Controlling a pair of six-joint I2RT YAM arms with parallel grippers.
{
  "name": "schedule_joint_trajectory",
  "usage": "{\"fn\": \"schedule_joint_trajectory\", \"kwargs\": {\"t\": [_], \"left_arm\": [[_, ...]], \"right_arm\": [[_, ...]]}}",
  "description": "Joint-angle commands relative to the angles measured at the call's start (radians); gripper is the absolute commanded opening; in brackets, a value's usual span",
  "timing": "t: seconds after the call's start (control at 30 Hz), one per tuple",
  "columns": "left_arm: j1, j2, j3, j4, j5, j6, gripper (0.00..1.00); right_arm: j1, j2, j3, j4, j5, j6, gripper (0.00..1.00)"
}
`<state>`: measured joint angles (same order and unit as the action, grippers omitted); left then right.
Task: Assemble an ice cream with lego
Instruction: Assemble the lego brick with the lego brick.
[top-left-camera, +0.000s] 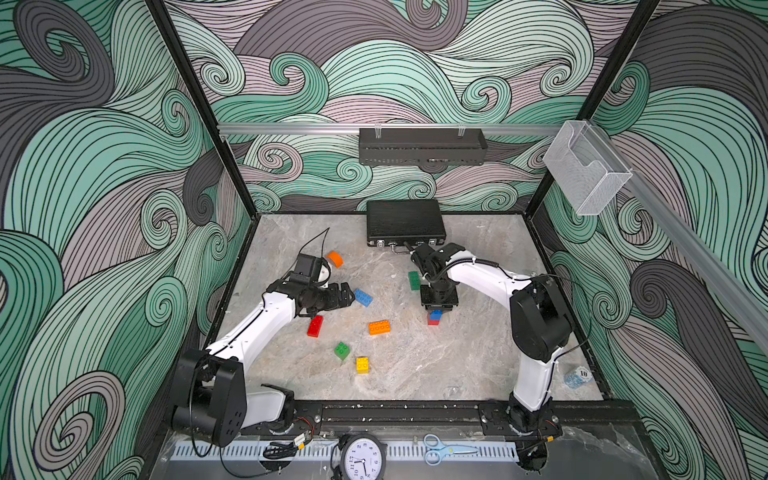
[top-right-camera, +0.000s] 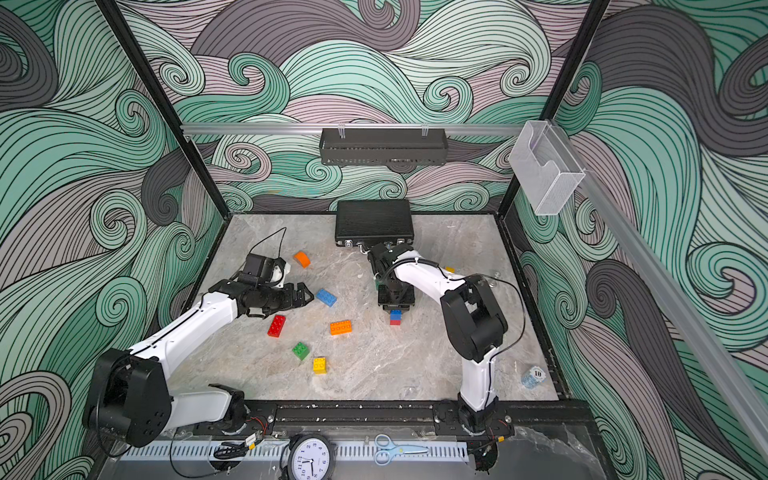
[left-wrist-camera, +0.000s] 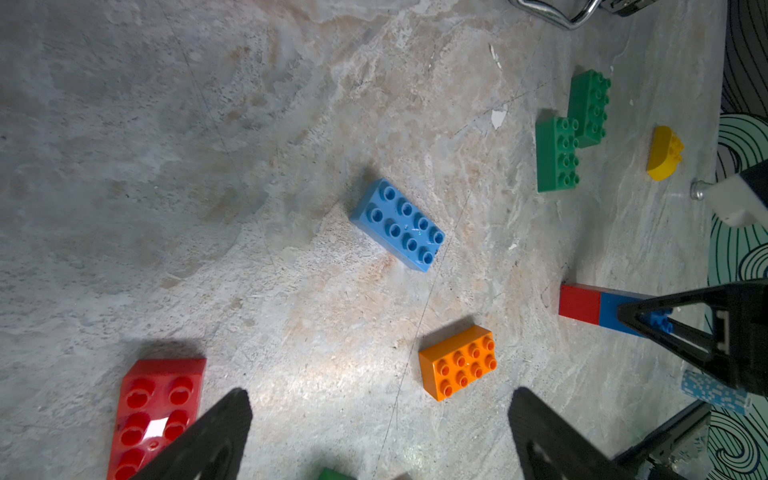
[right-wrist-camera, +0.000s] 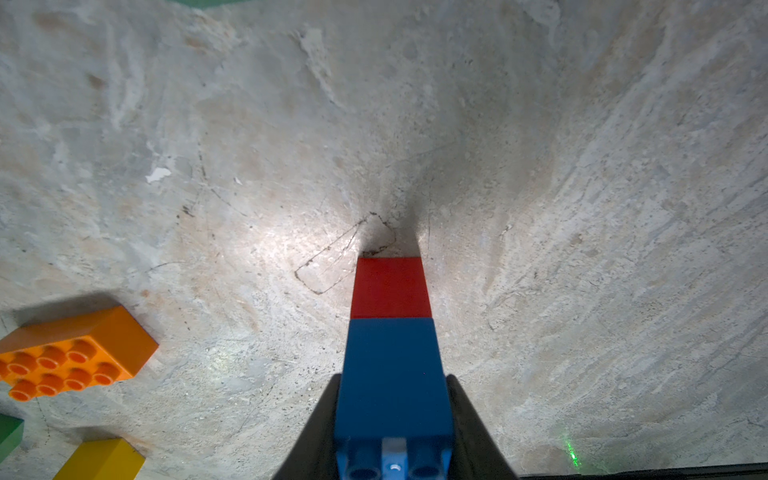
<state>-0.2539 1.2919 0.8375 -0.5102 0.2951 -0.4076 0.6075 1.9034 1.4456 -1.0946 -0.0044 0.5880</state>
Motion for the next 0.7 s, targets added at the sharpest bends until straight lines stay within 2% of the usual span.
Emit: {"fn": "schedule_joint_trajectory", "kwargs": {"t": [0.0,0.53,0.67], "left_arm": [[-0.007,-0.019,0.043,-0.027,-0.016,0.019,0.97],[-0.007,-0.033,0.049,-0.045,-0.035,0.018,0.97],[-0.005,-0.036,0.051,-0.047,-0.037,0.016,0.97]], "right_arm": [[-0.005,0.039,-0.016,-0.065,0.077,0.023,0.31],[-0.013,0.014,0.016,-0.066,0.068,0.019,0.47],[-0.015,0.007,0.02,-0.065,0.06,0.016,0.54]]}}
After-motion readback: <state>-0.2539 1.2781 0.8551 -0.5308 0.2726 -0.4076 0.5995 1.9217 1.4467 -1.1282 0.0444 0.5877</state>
